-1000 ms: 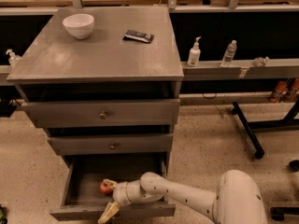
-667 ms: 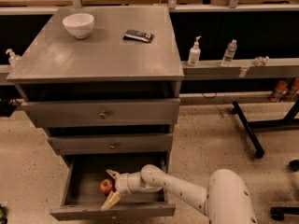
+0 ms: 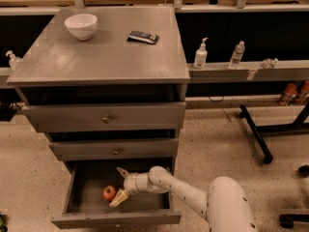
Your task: Pick apple from bottom drawer and place on counter
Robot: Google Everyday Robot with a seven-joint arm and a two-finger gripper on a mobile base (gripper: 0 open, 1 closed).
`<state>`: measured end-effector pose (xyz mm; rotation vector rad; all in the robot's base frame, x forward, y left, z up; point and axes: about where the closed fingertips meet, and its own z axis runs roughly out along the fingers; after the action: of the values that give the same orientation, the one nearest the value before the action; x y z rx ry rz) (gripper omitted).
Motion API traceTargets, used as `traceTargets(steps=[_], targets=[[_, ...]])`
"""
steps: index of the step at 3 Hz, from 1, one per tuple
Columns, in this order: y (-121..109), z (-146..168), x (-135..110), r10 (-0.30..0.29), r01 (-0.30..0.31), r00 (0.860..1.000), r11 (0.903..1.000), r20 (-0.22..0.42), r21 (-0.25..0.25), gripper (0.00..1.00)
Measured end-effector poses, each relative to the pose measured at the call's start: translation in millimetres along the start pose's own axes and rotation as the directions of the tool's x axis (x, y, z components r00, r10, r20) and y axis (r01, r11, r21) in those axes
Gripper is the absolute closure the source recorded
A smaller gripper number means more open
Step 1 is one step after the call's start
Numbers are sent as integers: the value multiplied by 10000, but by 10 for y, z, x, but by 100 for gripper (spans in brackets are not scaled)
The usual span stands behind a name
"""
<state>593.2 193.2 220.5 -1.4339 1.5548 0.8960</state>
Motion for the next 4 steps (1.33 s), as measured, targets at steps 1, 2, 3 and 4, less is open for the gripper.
traceTargets(steps=[1,2,3,4], targets=[[-106,103,191,-159,163,9998,9992,-113,353,0],[-117,268,414,-235,240,9996,9989,-132,398,0],[-49,484,605,-203,203,9998,9998,-82,32,0],[-20,596,721,-90,89,9999,9999,-55,-62,17]])
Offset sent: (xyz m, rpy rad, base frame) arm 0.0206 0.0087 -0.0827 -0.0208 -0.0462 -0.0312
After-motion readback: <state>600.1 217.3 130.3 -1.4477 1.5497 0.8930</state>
